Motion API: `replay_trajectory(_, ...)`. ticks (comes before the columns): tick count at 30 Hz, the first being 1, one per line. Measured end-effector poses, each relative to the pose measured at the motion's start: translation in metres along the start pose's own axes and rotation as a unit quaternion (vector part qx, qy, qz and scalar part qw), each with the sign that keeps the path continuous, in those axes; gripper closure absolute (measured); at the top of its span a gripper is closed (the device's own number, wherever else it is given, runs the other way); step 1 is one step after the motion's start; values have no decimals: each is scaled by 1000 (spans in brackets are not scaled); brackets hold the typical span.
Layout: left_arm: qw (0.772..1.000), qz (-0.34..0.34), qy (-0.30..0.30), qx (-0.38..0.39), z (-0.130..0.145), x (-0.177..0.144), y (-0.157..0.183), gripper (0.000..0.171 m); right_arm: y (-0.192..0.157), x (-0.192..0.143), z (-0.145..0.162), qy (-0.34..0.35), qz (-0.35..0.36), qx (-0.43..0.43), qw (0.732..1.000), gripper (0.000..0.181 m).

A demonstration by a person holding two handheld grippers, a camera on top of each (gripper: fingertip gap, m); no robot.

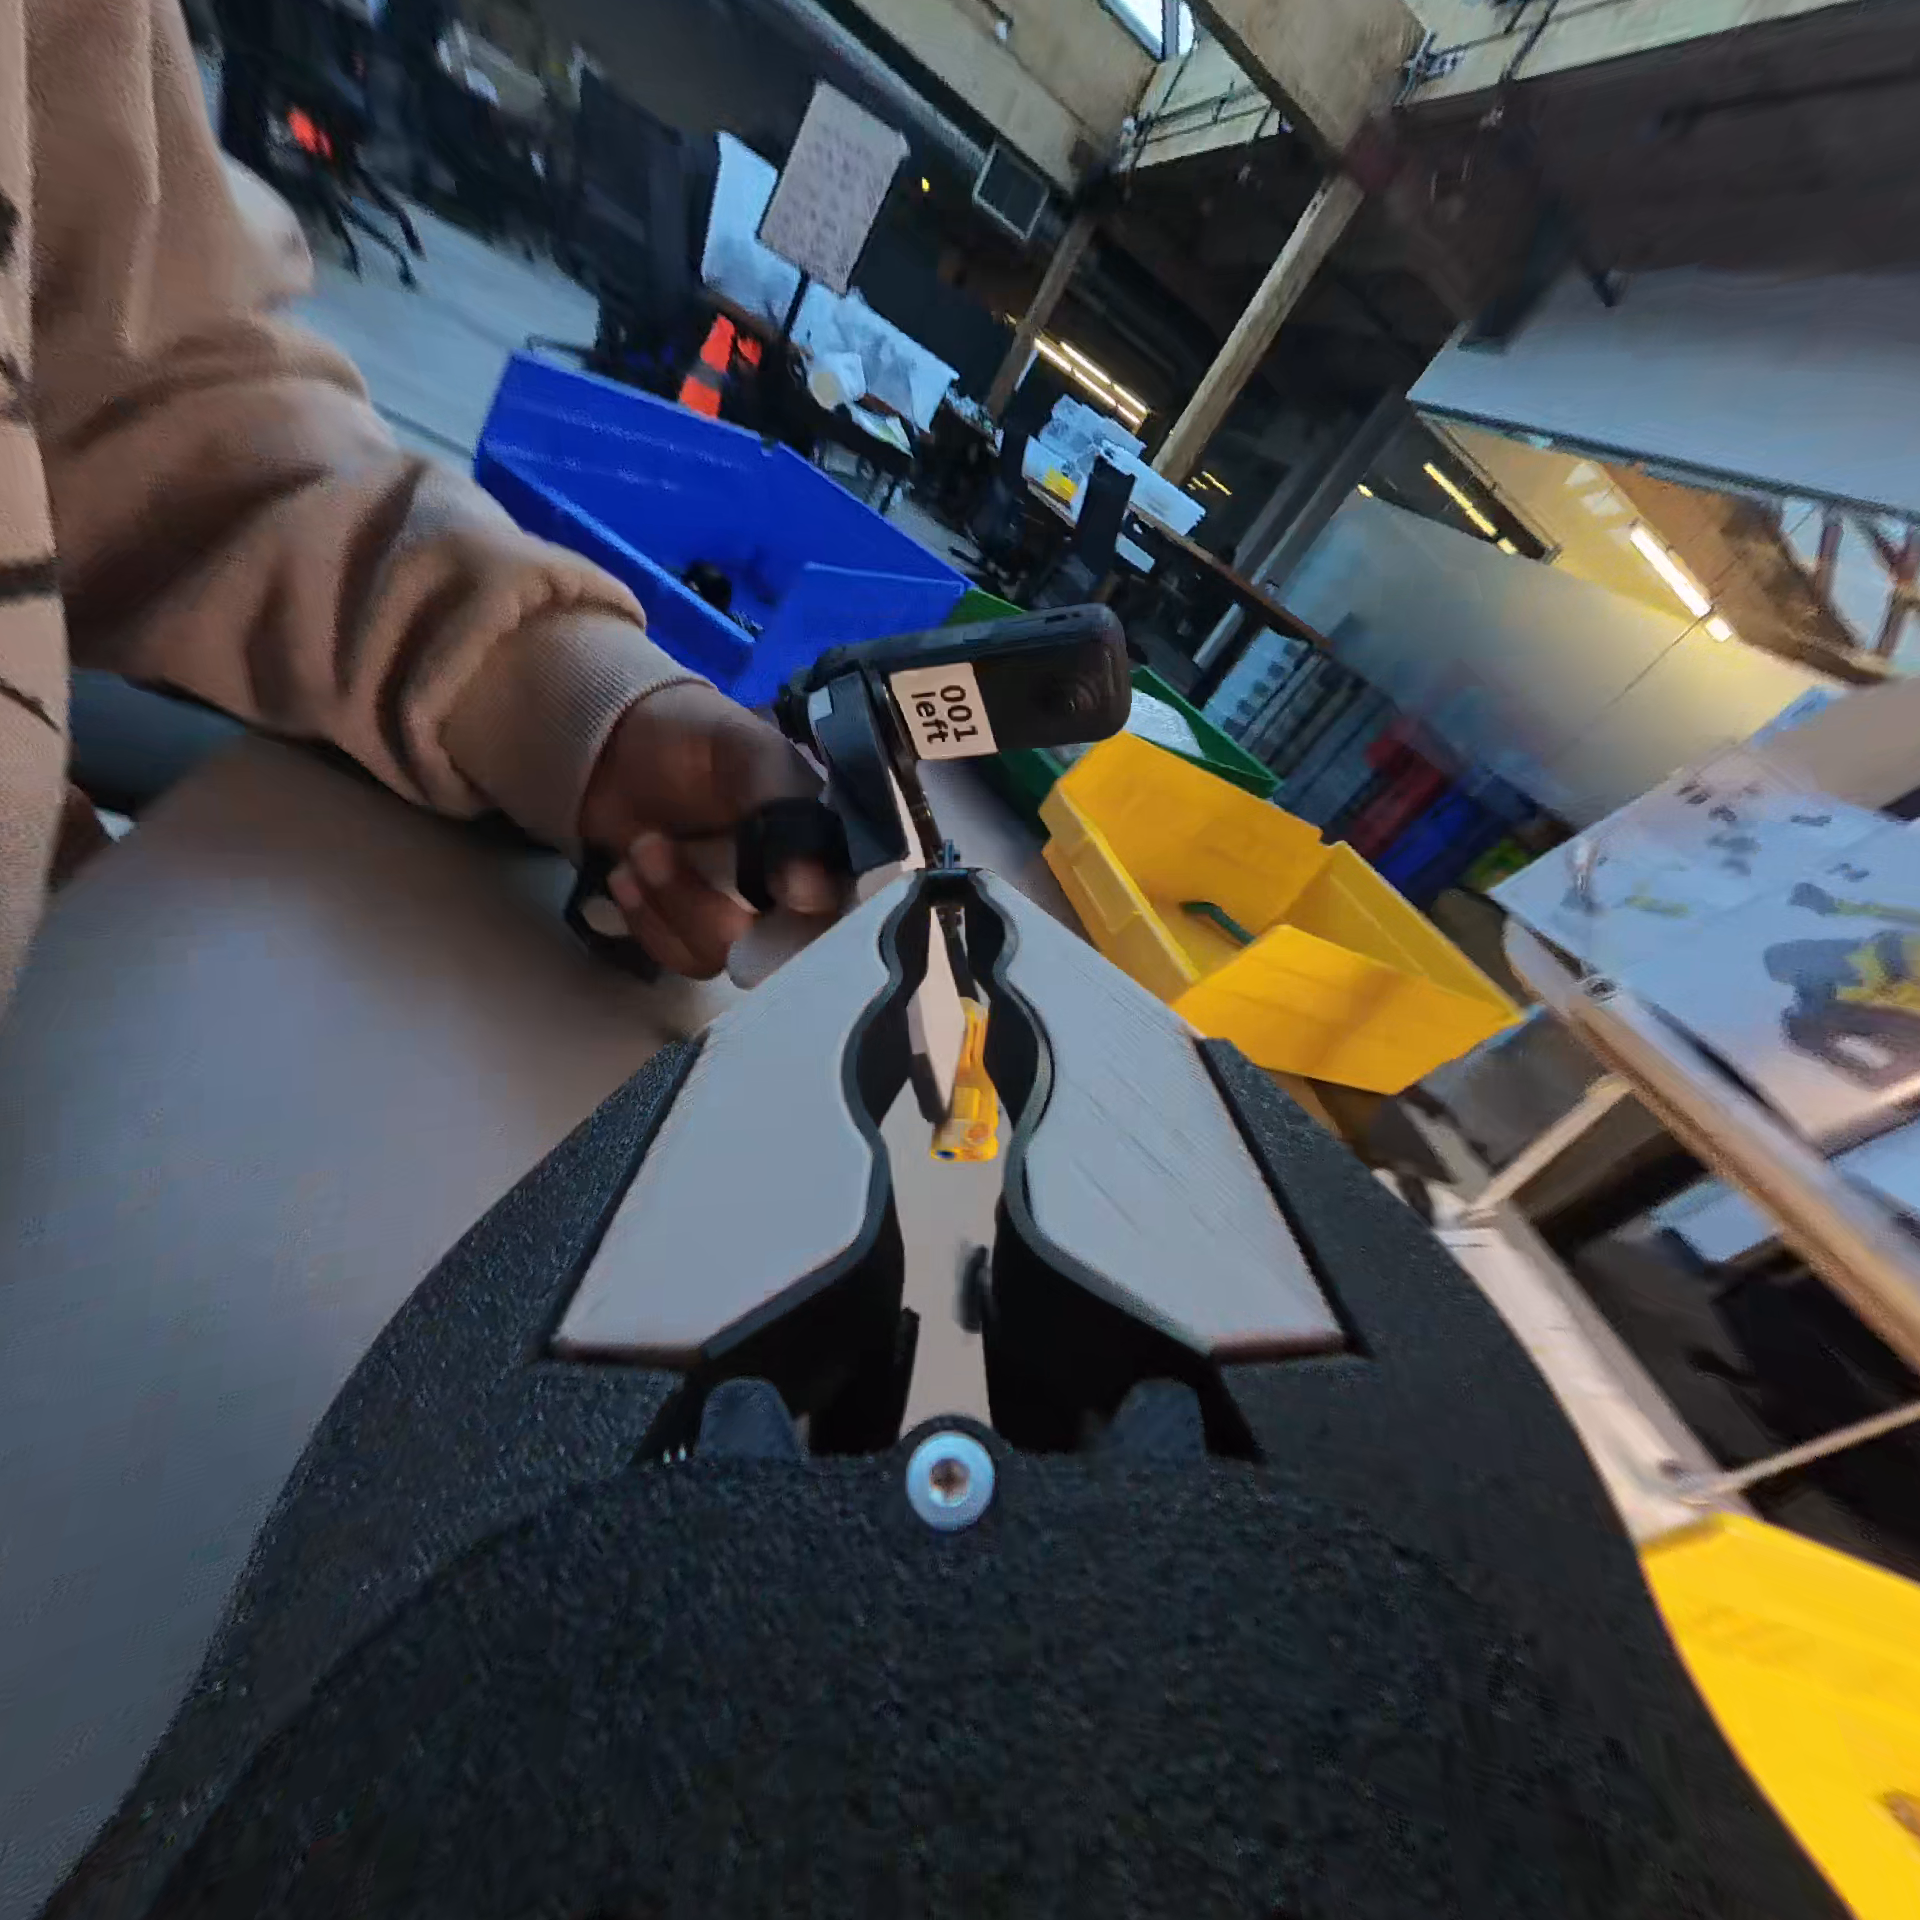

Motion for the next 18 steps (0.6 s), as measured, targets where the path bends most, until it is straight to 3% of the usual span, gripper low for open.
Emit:
replay_trajectory(1,1000,4,5,8,-1,-1,2,165,-3,3,-2,-22,7,-62,998,177)
replay_trajectory(2,1000,7,10,16,-3,-2,4,165,-2,4,-1,-21,6,-68,997,177)
replay_trajectory(4,1000,2,17,26,-6,-3,6,164,10,-4,7,-8,21,9,1000,177)
replay_trajectory(8,999,-17,14,38,-6,-3,5,163,47,-29,26,-27,126,99,987,176)
replay_trajectory(11,998,-18,23,47,-9,-4,6,162,93,-49,42,-130,246,98,956,176)
replay_trajectory(15,998,-17,29,45,-8,-6,5,162,159,-69,87,-304,309,125,892,176)
replay_trajectory(18,998,-17,36,43,-7,-9,5,162,190,-74,127,-409,318,146,843,175)
Point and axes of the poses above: each gripper's, where its closed fingertips meet, x out along the fingers, z out of its underside, y = z × x across the jaws, the point moved 10 cm from there along -x, back along the fingers, and after that the axes turned 5 degrees about -x, right-handed, at the moved point
